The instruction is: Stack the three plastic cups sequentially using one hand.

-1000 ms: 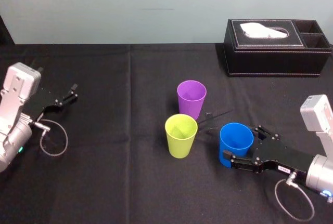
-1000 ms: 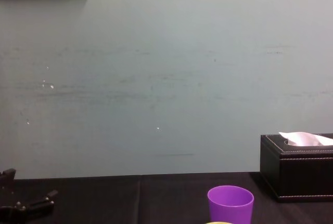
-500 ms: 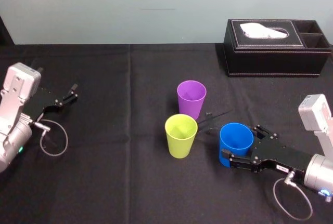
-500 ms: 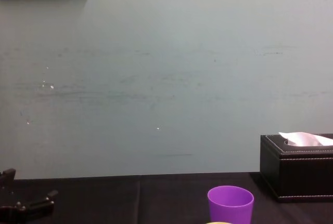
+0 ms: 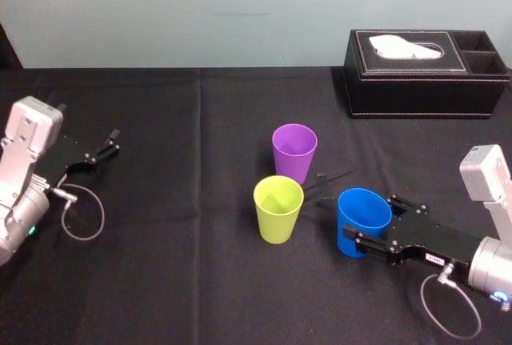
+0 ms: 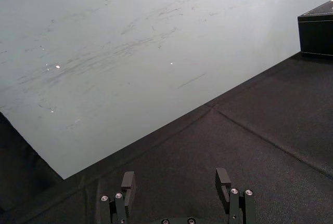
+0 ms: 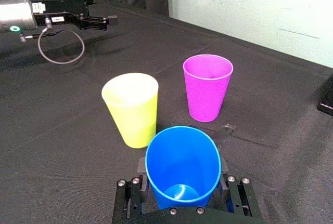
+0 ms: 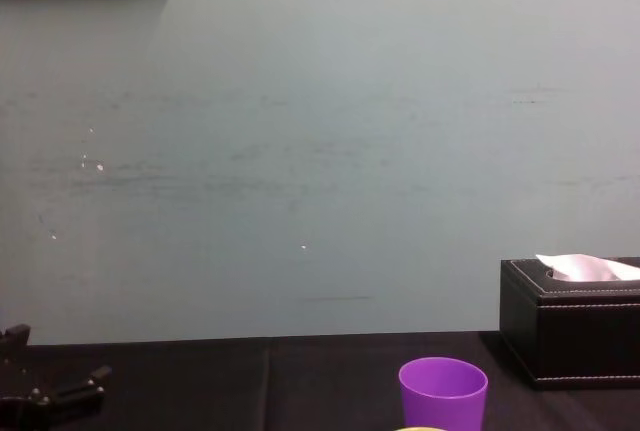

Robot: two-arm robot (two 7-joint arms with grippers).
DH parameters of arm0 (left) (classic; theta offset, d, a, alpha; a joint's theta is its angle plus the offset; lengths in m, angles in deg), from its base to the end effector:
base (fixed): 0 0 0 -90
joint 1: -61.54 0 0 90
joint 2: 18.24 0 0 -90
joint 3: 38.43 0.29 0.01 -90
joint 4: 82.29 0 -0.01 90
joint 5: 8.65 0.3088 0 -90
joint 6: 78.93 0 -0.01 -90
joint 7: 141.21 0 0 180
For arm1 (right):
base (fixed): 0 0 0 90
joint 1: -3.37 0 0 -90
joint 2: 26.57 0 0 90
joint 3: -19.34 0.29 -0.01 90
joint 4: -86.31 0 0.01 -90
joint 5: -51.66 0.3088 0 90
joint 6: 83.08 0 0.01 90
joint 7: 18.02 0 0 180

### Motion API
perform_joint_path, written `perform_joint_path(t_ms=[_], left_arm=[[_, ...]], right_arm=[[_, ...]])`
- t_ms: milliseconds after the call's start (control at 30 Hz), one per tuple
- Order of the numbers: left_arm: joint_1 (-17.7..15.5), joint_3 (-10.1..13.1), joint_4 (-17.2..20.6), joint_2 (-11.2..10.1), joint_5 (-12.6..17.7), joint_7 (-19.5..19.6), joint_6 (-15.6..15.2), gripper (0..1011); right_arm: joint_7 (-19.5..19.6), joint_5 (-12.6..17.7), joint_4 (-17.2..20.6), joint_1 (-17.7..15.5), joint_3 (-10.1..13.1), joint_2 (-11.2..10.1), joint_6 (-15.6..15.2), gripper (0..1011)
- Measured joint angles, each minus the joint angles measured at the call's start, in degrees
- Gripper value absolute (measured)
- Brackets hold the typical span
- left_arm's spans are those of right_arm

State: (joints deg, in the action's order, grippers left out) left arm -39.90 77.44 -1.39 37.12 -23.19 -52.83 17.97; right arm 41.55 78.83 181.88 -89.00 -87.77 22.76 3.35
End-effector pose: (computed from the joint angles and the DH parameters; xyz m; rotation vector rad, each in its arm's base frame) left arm 0.3581 0.0826 -0.3023 0.3045 -0.2851 1.2478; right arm 0.3024 -0.1022 -0.2803 -0.2926 0.0546 -0.7321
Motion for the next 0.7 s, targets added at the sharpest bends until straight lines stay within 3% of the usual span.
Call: perform_joint_path(t_ms=[700], left_arm=[[0.0, 0.0, 0.0, 0.0, 0.0, 0.0, 0.0, 1011]], right_arm=[[1.05, -0.47, 1.33, -0.8, 0.54, -0.26, 0.4, 728]])
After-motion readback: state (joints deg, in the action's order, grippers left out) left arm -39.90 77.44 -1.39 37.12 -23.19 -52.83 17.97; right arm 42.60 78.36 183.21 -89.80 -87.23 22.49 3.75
